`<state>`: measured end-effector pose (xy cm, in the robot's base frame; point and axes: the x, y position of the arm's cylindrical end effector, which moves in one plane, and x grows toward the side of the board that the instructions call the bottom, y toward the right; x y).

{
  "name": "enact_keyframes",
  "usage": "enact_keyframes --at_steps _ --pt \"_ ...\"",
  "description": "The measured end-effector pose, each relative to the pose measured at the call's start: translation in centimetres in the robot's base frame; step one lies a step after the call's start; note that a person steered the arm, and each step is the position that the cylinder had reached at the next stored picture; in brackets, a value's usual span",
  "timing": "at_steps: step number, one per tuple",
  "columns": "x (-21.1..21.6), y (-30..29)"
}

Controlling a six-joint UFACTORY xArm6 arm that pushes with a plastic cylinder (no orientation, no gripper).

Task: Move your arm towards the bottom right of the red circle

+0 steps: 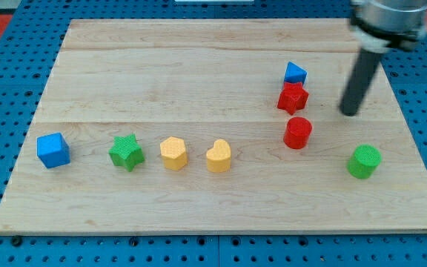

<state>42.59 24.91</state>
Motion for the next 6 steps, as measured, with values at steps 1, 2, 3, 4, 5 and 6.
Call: enact_keyframes --at_steps 1,2,3,4,5,6 --pt "6.5 6.5" --pt "15.3 3.9" --pt "19.2 -3.8" --pt "16.8 -7.7" --pt "12.7 -8.3" --pt "11.1 -12.2"
